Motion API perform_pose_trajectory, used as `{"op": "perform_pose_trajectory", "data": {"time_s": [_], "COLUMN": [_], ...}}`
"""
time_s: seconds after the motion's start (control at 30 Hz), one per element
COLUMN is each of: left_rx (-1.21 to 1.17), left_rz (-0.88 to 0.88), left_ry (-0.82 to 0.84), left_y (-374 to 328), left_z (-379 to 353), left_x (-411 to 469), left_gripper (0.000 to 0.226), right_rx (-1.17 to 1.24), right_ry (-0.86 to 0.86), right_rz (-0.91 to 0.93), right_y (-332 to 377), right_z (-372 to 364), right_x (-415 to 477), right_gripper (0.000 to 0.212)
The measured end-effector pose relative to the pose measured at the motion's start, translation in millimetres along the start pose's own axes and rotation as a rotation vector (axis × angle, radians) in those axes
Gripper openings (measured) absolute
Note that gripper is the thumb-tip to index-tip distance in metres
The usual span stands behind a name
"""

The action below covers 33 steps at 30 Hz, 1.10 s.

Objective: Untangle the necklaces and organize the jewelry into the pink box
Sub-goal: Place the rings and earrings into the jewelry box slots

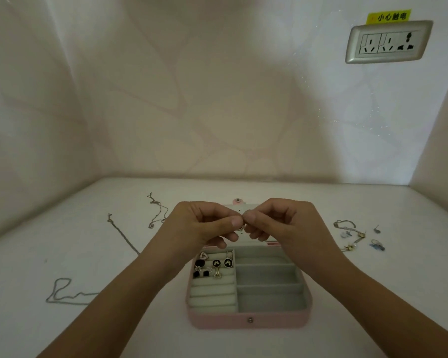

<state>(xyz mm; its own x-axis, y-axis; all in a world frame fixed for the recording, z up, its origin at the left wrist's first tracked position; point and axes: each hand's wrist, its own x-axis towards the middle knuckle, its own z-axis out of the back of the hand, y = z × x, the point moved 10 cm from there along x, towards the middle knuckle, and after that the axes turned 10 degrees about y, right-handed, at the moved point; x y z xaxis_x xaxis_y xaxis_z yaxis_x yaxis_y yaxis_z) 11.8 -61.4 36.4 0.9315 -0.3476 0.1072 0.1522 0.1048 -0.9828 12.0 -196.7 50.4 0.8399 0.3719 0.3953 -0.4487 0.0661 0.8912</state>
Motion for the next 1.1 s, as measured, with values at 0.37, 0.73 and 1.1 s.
{"op": "perform_pose_trajectory", "data": {"time_s": [0.37,0.73,1.1], "left_rx": [-0.073,0.286,0.306], "left_rz": [-0.085,-0.097,0.153], "left_ry": [-0.140,-0.132,0.109], "left_y": [-6.8,-14.0,7.9], "left_z": [9.5,6.0,3.8], "left_x": [-2.7,-5.9,-2.4], "left_gripper": [0.030,0.009,0.007], "right_rx": [0.069,-0.332,-0.202], "right_ry": [0.053,-0.037,0.218], "right_rz": [-0.060,0.027,-0.139], "right_y": [-1.3,5.9,-15.5], "right_z": [-5.7,-5.5,-28.7], "right_x": [-2.4,-7.1,-4.8], "right_gripper": [0.014,0.015,0.022]}}
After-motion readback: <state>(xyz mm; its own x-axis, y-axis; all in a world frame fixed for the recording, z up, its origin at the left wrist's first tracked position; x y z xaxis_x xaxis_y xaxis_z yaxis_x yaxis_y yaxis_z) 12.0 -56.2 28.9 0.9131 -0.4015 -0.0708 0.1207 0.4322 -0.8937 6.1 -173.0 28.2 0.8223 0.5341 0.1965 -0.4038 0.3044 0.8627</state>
